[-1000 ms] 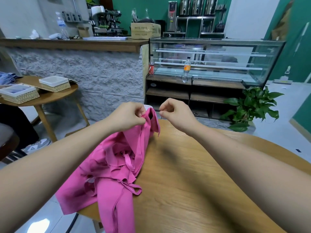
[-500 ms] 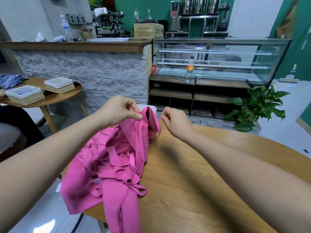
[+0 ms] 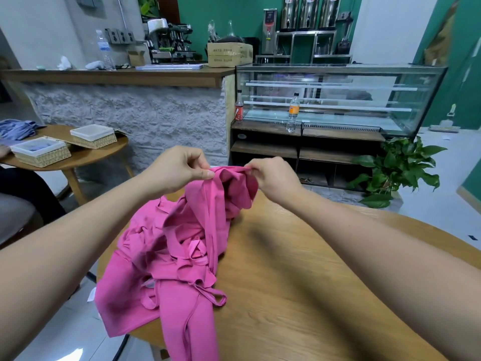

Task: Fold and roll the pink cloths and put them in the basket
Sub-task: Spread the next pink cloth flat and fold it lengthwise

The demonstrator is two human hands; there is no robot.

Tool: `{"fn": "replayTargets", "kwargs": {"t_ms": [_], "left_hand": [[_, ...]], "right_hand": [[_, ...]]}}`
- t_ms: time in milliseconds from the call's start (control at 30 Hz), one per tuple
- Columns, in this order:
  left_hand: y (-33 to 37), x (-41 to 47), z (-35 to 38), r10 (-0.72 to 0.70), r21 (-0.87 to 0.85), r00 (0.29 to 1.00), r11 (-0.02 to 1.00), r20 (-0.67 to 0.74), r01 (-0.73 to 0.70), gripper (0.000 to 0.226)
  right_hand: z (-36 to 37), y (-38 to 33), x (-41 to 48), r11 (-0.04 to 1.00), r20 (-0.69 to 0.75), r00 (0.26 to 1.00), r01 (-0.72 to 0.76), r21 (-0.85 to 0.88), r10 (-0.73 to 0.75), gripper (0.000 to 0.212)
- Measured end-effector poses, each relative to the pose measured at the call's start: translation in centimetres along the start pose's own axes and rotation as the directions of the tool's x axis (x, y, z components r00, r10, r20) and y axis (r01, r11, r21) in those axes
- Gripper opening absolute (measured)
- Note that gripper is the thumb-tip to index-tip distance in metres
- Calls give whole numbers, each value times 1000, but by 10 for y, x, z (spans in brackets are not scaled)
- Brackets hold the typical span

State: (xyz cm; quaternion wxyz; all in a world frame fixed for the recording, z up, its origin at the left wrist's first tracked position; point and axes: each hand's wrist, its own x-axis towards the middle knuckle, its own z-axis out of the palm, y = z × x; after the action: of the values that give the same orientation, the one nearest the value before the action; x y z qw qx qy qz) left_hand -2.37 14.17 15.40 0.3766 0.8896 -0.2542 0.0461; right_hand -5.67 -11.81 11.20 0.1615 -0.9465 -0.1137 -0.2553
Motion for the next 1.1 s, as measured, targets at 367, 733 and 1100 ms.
{"fn": "replayTargets", "kwargs": {"t_ms": [367,733,1100], "left_hand": [[18,35,-36,103,355,896,933,-432,64,8],[29,44,-57,-56,-202,843,977,-535,-63,11],[55,33,-57,248,354,900,928,-360,-114,30]], "right_hand": [[-84,-36,70,989,-285,949,147,25,-134,18],[-115,-41,81,983,-367,927,136,125,-82,18],[-162,-23,90,994,-398,911,97,-53,-110,26]]}}
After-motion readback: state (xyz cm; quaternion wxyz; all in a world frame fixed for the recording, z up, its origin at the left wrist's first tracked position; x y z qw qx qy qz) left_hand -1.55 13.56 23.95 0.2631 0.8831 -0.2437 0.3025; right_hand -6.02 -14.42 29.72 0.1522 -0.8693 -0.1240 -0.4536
